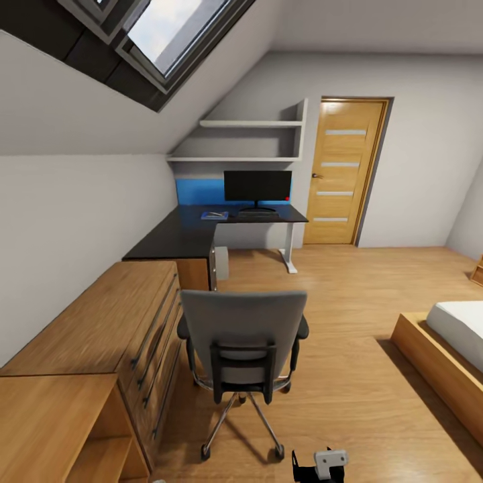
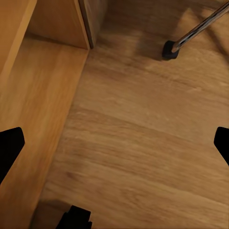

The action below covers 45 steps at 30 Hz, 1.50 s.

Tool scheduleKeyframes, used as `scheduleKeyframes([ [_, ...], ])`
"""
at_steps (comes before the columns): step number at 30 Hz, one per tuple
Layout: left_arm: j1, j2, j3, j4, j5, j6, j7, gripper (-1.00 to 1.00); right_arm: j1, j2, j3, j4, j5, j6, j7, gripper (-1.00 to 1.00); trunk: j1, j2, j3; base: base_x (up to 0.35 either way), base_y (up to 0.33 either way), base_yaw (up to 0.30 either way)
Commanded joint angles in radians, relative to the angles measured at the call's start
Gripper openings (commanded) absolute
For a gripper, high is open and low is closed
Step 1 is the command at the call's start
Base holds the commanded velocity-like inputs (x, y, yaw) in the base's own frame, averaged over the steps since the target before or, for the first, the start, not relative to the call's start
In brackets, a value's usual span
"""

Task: In the bedroom, organize the workspace by keeping the computer under the desk, ensuring the monitor is on the desk, placing the keyboard on the desk next to the monitor, placing the mouse on the desk next to the keyboard, moving the folder from the swivel chair onto the desk next to the mouse, stacking the notebook on top of the folder with the pen on top of the notebook, and positioning the swivel chair next to the desk.

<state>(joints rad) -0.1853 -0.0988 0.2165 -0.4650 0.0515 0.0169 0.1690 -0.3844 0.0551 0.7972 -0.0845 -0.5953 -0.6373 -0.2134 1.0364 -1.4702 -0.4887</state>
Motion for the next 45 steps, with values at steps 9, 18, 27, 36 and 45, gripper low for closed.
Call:
scheduleKeyframes([
  [9,0.000,-0.001,0.001,-0.001,0.005,0.002,0.001,1.00,-0.001,0.000,0.010,0.001,0.003,-0.001,-0.009,1.00,0.035,-0.064,-0.029,0.001,0.007,0.000],
  [18,0.000,-0.001,0.001,-0.001,0.005,0.002,0.001,1.00,-0.001,-0.001,0.010,0.004,0.003,-0.001,-0.009,1.00,0.069,-0.127,-0.058,0.000,0.000,0.000],
  [27,0.000,-0.001,0.000,-0.001,0.004,0.002,0.001,1.00,-0.001,-0.001,0.010,0.006,0.003,0.000,-0.009,1.00,0.104,-0.190,-0.086,0.000,0.000,0.000],
  [36,0.000,-0.005,-0.001,0.001,0.002,0.002,0.001,1.00,-0.001,-0.001,0.009,0.006,0.003,0.000,-0.009,1.00,0.138,-0.253,-0.114,0.000,0.000,0.000],
  [45,0.000,-0.005,-0.002,0.004,0.002,0.003,0.001,1.00,-0.001,-0.001,0.009,0.006,0.003,-0.001,-0.009,1.00,0.173,-0.316,-0.142,0.000,0.000,0.000],
])
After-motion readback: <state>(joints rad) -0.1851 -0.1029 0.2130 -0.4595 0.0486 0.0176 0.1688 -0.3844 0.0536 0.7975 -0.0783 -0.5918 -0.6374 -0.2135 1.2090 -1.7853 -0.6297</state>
